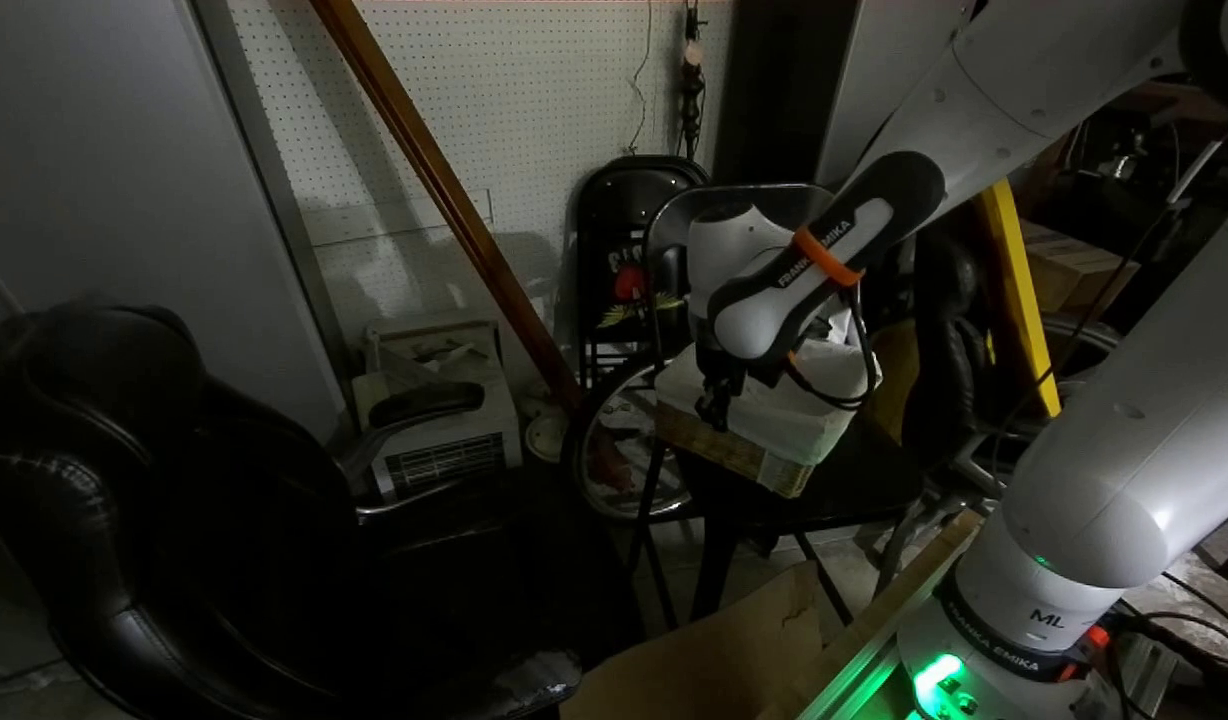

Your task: Pick up the basket and put it on the black chair on the left

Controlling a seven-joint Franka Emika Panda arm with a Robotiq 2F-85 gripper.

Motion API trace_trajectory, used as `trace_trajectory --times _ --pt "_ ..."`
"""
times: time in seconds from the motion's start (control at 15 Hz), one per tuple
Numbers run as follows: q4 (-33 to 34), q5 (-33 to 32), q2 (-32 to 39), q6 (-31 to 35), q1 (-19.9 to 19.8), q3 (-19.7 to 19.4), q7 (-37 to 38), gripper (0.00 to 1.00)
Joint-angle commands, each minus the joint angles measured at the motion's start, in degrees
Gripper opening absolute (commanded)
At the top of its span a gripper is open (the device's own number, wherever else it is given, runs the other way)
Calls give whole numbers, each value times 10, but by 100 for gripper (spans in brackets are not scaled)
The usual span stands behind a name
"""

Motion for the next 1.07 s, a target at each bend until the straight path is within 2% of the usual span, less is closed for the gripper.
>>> trace_trajectory --times 0.0,0.13,0.47,0.73,1.0 --pt "-16 -6 -71 -21 25 21 13 4" --pt "-14 4 -96 -34 44 38 14 4" --pt "14 22 -130 -115 110 98 31 4" --pt "67 -2 -104 -147 159 160 44 4" --pt "120 -55 -63 -143 182 212 39 4"
